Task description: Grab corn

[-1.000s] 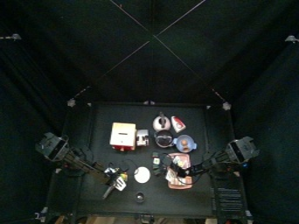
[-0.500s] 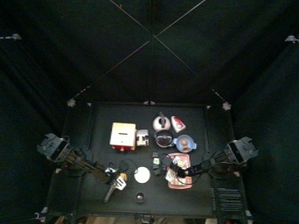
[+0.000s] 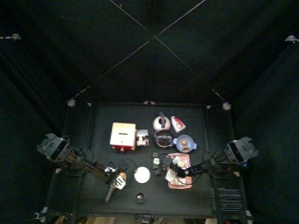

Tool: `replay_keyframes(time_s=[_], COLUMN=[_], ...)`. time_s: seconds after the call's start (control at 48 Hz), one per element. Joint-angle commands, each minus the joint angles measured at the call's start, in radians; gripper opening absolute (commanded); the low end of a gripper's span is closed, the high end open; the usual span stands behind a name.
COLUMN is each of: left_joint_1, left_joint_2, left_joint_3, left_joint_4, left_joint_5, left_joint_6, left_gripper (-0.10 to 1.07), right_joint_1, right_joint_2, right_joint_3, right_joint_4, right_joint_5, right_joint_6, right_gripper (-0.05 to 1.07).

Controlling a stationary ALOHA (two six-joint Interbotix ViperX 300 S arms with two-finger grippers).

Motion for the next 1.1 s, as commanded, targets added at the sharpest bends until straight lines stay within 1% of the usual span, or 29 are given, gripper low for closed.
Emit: replay_keyframes(time_s=[0.0, 0.125, 0.375, 0.562, 0.708, 0.833, 0.938, 1.083], left_joint_1=[0.003, 0.003, 0.003, 0.003, 0.003, 0.003, 0.003, 0.005], left_joint_2=[-0.032, -0.072, -0.149, -0.176, -0.187, -0.215, -0.249, -0.29], left_joint_3=[-0.014, -0.025, -0.025, -0.025, -0.023, -0.023, -0.018, 0.006], left_joint_4=[0.034, 0.089, 0.156, 0.198, 0.259, 0.316, 0.38, 0.529], left_joint_5=[0.0, 0.005, 0.049, 0.052, 0.048, 0.038, 0.018, -0.049], left_joint_6=[0.005, 0.005, 0.006, 0.009, 0.011, 0.011, 0.008, 0.0], left_gripper=[0.77, 0.77, 0.77, 0.77, 0.77, 0.77, 0.77, 0.77], right_joint_1=[-0.005, -0.003, -0.003, -0.005, -0.006, -0.006, -0.006, -0.005], right_joint_2=[-0.014, -0.02, -0.026, -0.032, -0.044, -0.058, -0.069, -0.086], right_joint_3=[-0.021, -0.025, -0.026, -0.032, -0.035, -0.037, -0.04, -0.055], right_joint_4=[-0.003, -0.005, -0.034, -0.044, -0.054, -0.063, -0.071, -0.124], right_joint_5=[0.002, 0.0, 0.0, -0.002, -0.002, -0.002, -0.002, -0.012], right_joint_6=[0.0, 0.0, 0.0, 0.0, 0.0, 0.0, 0.002, 0.005], right_gripper=[0.91, 0.91, 0.91, 0.91, 0.91, 0.91, 0.91, 0.91])
